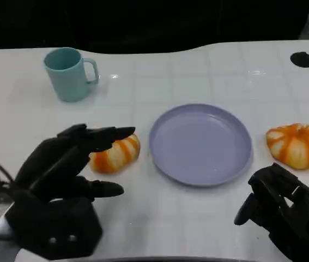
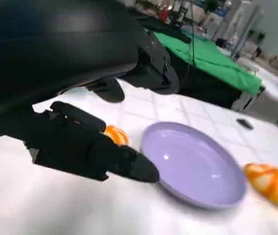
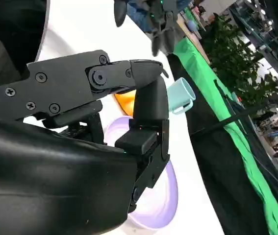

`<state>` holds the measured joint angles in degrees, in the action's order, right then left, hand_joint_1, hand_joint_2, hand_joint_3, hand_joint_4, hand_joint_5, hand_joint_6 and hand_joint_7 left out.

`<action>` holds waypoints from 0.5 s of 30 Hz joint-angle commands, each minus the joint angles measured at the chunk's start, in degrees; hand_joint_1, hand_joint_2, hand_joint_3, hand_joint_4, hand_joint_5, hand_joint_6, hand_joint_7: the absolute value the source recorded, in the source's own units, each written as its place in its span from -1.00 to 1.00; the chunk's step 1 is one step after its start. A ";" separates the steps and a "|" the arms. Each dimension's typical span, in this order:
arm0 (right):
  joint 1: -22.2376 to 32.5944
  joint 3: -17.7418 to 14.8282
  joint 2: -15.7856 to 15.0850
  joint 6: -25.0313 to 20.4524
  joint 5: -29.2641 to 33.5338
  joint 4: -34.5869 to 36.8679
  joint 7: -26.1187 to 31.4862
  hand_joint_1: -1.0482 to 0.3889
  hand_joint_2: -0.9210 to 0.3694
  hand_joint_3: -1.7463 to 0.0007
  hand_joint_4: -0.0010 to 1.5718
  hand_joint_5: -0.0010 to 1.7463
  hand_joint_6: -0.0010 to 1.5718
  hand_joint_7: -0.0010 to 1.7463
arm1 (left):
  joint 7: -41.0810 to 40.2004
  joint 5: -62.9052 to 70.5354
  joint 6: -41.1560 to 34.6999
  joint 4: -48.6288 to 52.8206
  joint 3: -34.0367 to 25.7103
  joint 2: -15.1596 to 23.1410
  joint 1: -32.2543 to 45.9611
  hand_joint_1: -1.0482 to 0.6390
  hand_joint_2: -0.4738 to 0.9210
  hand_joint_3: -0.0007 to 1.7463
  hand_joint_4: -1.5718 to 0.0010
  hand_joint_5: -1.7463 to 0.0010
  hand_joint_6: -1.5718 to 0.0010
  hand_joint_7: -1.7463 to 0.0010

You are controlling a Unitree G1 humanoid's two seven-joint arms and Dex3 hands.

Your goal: Grasp the bread from the table and place it into the plate.

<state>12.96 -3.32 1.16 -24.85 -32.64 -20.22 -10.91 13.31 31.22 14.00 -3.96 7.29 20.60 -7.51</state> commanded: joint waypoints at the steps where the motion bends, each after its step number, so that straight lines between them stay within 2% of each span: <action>1: -0.38 -0.26 -0.18 0.51 0.47 0.34 0.23 -0.29 -1.00 0.79 -0.19 1.00 -0.26 0.67 | 0.38 8.51 -3.46 -1.79 2.67 3.48 -4.14 -0.25 0.82 -1.00 1.00 0.62 0.65 1.00; 4: -0.58 -0.18 -0.30 0.57 0.68 0.48 0.10 -0.29 -1.00 0.79 -0.19 1.00 -0.26 0.68 | 1.84 14.92 -7.36 -1.96 5.61 4.09 -6.76 -0.27 0.80 -1.00 1.00 0.71 0.71 0.99; 9: -0.65 -0.35 -0.23 0.42 0.50 0.59 0.04 -0.28 -1.00 0.78 -0.18 1.00 -0.26 0.69 | 3.02 19.12 -11.33 0.37 9.07 3.18 -10.33 -0.22 0.77 -1.00 1.00 0.72 0.71 0.99; 15: -0.33 -0.25 -0.04 0.50 0.59 0.25 0.10 -0.26 -0.99 0.76 -0.19 1.00 -0.28 0.71 | 3.45 20.33 -14.84 10.69 13.49 0.67 -16.83 -0.15 0.78 -1.00 0.99 0.75 0.71 1.00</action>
<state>12.37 -3.44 1.43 -24.76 -32.35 -19.86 -10.89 16.14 51.06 0.60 2.31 19.26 22.05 -21.50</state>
